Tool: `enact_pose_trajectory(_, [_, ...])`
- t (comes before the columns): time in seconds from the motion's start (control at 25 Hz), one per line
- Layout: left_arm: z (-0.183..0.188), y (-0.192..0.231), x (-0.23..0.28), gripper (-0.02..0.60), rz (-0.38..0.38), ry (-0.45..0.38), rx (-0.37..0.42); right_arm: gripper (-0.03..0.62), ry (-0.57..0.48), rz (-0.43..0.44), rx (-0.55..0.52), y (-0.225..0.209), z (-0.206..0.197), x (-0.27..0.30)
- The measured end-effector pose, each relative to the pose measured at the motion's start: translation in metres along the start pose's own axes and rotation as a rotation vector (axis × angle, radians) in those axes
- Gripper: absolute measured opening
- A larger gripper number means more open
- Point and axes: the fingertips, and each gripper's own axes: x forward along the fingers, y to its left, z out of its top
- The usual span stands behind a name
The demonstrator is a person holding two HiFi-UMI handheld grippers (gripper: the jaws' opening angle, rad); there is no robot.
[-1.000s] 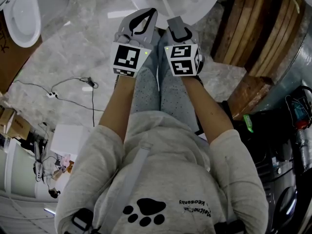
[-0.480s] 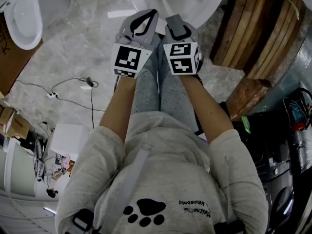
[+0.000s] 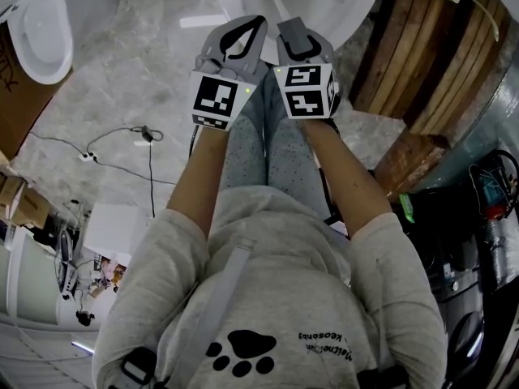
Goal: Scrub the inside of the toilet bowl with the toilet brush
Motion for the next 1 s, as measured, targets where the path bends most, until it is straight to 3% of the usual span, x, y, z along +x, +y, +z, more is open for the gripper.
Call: enact_pose_trajectory(1.0, [0.007,0.004,0.015,-0.011,0.000,0.017,-0.004,0.158,-0.079,-0.001,-0.063,-0.034,0.064,0.011])
